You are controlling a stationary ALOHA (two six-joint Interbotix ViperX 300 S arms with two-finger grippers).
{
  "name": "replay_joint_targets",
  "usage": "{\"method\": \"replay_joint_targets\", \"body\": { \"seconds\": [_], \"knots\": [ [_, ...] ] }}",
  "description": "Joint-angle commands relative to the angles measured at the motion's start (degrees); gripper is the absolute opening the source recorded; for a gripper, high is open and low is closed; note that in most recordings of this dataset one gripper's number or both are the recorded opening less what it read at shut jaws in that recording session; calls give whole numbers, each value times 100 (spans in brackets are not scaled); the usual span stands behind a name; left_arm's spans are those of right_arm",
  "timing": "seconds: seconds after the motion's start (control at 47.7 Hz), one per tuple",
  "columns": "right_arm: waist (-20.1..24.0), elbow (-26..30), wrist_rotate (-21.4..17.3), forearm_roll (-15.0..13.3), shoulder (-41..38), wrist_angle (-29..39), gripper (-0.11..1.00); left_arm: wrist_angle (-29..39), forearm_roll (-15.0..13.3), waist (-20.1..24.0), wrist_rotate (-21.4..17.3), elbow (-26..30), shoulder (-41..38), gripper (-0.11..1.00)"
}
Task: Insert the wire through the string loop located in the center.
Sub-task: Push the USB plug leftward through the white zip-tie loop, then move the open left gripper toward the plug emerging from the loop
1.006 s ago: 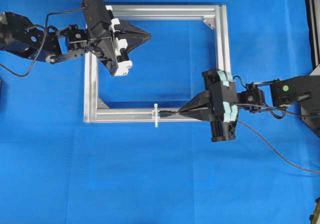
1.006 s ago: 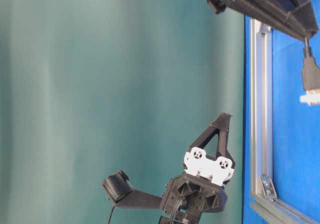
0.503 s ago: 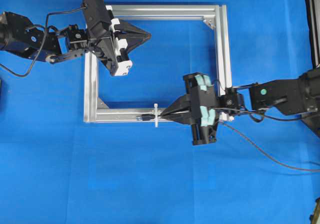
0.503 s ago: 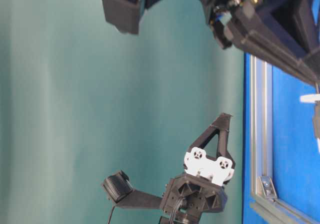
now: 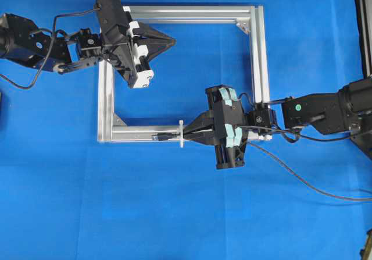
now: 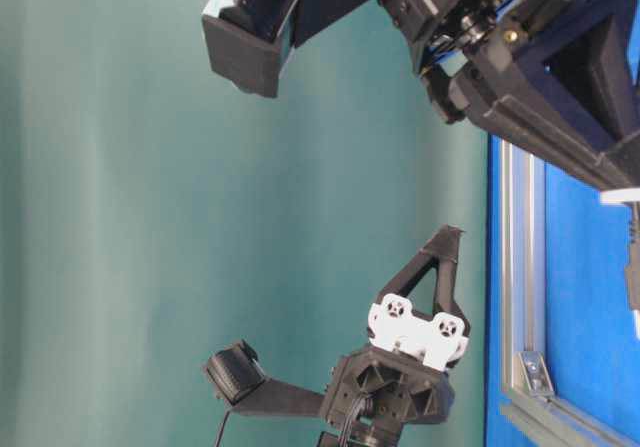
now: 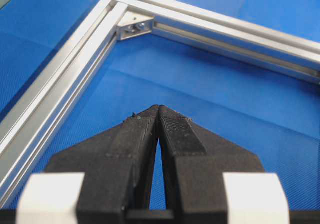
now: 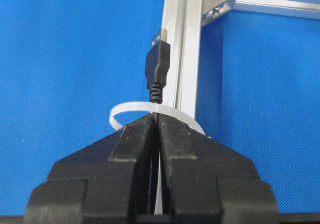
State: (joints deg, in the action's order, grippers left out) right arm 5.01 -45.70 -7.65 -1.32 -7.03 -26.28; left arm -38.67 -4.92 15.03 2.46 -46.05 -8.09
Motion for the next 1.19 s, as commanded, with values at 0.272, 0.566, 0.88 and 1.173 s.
{"method": "replay_joint_targets", "body": {
  "seconds": [0.272,0.566,0.88,1.173],
  "knots": [
    [9,70,0,0,79,-26,-2,-26,18,-475,62,-272,308,0],
    [9,79,0,0,79,-26,-2,-53,18,-1336,62,-545,466,0],
    [9,70,0,0,79,-26,-2,-44,18,-2074,62,-677,545,0],
    [9,70,0,0,79,-26,-2,-9,18,-2162,53,-686,545,0]
  ]
}}
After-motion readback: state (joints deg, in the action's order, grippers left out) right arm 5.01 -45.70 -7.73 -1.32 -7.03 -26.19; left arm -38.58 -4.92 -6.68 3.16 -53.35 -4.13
